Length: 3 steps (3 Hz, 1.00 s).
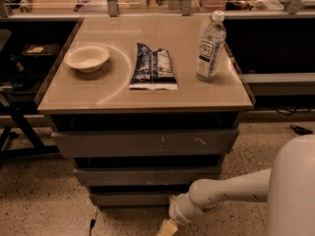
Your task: Open bottom drawer
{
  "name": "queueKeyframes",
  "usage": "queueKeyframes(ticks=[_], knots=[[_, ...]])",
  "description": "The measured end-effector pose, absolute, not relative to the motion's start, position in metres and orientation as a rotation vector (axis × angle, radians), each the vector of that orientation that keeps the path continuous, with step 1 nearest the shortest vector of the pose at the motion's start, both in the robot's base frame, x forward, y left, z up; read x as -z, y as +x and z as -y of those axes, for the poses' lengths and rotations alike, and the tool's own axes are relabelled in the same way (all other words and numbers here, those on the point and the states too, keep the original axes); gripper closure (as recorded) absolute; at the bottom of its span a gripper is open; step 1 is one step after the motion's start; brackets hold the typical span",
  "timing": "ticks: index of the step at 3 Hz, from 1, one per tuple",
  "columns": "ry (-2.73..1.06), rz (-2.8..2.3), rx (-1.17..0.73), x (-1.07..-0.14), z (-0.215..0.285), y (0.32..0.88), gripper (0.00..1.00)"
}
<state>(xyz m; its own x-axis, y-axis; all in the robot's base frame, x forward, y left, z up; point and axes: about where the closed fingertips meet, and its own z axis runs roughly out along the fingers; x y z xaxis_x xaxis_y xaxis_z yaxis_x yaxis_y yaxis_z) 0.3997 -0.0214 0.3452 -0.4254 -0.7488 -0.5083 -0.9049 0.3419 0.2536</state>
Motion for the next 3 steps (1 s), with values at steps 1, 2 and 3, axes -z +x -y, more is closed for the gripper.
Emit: queueKeyframes(ticks=[1,2,3], knots=[[-1.433,-2.305,-0.715,-0.317,0.02,0.412,0.0],[-1.366,-2.318,-0.667,-0.28,0.027,0.433,0.0],[-1.314,-2.333,-0.611,-0.253,0.039,0.453,0.0]])
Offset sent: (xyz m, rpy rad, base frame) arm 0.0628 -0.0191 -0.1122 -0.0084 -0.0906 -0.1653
